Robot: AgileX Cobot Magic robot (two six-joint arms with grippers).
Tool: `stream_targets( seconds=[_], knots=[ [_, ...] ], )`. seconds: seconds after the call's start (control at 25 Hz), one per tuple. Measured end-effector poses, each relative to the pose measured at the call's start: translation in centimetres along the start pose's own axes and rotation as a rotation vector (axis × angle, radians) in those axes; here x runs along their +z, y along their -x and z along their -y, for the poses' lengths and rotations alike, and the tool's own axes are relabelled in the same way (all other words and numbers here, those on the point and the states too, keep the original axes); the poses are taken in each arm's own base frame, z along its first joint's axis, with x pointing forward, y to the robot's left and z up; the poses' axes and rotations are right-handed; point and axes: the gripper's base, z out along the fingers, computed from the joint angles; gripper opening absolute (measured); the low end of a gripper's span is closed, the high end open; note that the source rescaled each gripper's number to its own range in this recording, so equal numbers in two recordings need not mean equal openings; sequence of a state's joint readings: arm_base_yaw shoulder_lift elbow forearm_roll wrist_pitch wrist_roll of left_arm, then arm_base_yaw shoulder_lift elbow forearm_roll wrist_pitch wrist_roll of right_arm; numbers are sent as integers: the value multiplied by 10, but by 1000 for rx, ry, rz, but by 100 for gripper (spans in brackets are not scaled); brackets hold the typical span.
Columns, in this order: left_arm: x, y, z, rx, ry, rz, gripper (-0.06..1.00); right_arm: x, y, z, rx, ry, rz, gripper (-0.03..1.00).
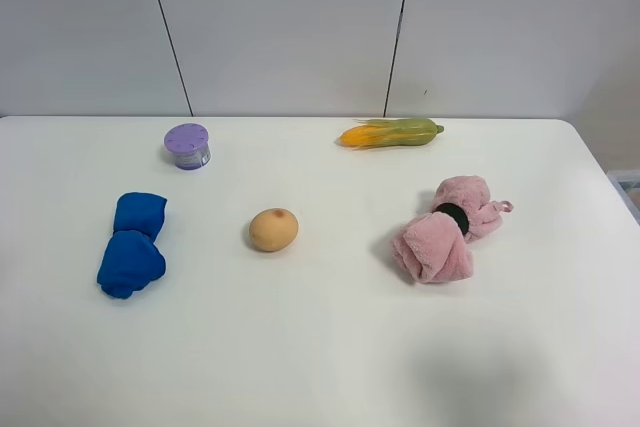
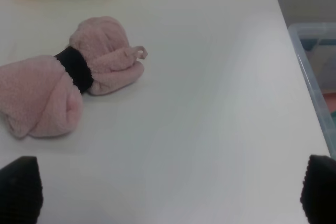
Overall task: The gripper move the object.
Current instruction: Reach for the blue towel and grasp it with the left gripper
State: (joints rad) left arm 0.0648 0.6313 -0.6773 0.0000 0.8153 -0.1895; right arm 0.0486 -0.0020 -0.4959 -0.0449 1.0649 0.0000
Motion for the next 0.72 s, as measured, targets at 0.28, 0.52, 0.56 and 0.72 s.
stream_targets(
  seconds=[0.28,0.52,0.56,0.72],
  knots=[
    [73,14,6,-72,2,-153,100,0,0,0,0,0,0,100],
    [127,11,5,-77,29,-253,100,0,0,0,0,0,0,100],
    [133,10,6,-74,29,-265,100,0,0,0,0,0,0,100],
    [158,1,21,19,-12,-311,100,0,0,0,0,0,0,100]
  ],
)
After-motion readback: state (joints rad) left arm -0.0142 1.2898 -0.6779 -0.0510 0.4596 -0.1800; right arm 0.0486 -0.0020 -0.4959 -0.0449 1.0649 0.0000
